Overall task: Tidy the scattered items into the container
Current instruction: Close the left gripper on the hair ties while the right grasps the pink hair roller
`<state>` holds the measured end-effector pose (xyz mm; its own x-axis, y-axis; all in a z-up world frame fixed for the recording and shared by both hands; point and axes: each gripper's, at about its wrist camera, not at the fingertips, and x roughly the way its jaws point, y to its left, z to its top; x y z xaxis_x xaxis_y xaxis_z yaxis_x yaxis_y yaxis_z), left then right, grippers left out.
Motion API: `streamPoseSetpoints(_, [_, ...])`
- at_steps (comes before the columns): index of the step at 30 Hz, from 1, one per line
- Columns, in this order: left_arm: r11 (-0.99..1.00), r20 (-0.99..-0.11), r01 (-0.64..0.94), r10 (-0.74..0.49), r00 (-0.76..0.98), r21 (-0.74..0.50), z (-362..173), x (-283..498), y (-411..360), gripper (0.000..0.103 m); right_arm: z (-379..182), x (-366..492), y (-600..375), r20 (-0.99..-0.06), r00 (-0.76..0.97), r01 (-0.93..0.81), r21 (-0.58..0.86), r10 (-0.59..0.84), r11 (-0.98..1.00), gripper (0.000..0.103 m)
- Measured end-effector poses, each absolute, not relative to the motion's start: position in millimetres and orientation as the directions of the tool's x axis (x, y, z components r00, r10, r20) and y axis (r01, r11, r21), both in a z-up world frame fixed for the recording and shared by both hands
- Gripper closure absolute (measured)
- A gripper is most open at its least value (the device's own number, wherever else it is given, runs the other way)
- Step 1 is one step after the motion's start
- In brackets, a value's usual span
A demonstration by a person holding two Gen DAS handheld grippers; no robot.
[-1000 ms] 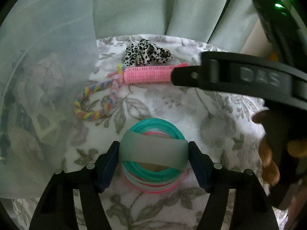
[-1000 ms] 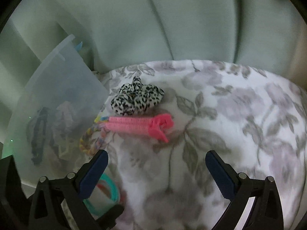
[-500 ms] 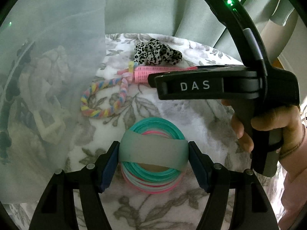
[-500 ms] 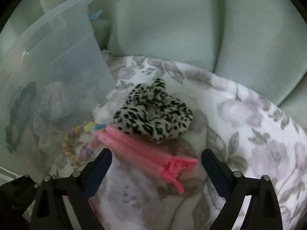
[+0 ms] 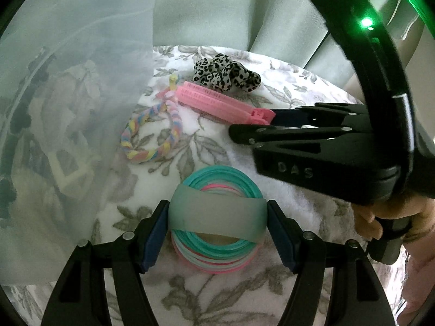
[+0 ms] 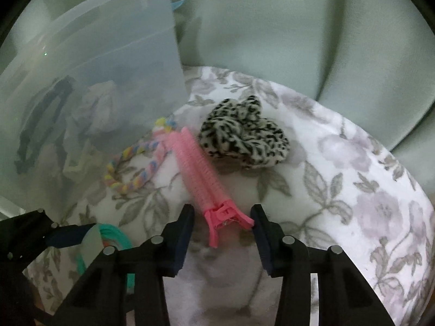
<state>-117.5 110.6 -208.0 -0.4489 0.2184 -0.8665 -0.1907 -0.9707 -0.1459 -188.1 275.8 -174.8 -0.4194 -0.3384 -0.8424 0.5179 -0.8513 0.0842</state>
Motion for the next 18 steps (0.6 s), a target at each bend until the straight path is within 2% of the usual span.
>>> streamPoseSetpoints(8, [-0.970, -0.865, -0.199, 0.218, -0.452, -0.141, -205, -120, 112, 0.031, -178, -197, 259, -0.826, -0.438, 0.519, 0.091, -0.356, -0.850, 0.049])
streamPoseSetpoints(15, [-0.973, -0.871, -0.186, 0.209, -0.444, -0.139, -202, -118, 112, 0.032, -174, -188, 262, -0.823, -0.453, 0.503, 0.083, -0.344, -0.861, 0.065])
streamPoseSetpoints(18, [-0.975, -0.874, -0.181, 0.196, -0.444, -0.127, -202, -114, 113, 0.032, -170, -175, 269, -0.823, -0.446, 0.485, 0.107, -0.351, -0.868, 0.069])
